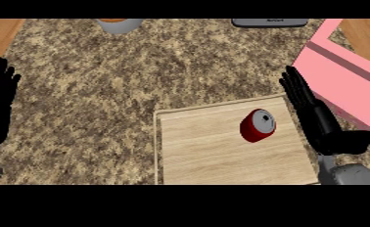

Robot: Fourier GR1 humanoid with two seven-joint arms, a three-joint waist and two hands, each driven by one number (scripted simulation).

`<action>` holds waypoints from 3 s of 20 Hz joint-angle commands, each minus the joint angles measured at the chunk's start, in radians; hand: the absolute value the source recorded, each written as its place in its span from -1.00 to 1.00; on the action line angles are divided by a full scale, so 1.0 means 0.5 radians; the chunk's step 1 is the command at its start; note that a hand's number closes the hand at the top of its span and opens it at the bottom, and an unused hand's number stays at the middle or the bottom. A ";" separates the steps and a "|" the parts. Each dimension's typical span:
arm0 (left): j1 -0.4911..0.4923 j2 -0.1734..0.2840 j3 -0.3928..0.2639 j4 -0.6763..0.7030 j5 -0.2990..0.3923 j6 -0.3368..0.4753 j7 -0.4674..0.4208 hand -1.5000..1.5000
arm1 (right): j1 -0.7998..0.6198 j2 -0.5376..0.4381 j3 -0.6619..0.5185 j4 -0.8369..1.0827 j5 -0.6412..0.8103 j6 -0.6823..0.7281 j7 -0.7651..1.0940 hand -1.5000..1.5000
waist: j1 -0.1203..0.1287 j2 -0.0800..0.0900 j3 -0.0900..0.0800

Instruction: Pick the can from the tray and place it in the cardboard box

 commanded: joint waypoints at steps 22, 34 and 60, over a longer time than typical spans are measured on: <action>0.148 -0.195 -0.140 -0.289 0.214 -0.307 0.265 0.00 | -0.176 -1.057 -0.376 -0.475 0.479 0.829 -0.203 -1.00 | 0.021 -0.026 0.011; 0.155 -0.261 -0.164 -0.409 0.185 -0.300 0.368 0.00 | -0.619 -1.123 0.065 -0.897 0.625 1.206 1.008 -1.00 | 0.072 -0.013 0.012; 0.202 -0.427 0.086 -0.477 -0.023 -0.499 0.537 0.00 | -0.542 -0.358 0.048 -0.733 1.189 1.739 1.201 -1.00 | 0.050 -0.011 0.016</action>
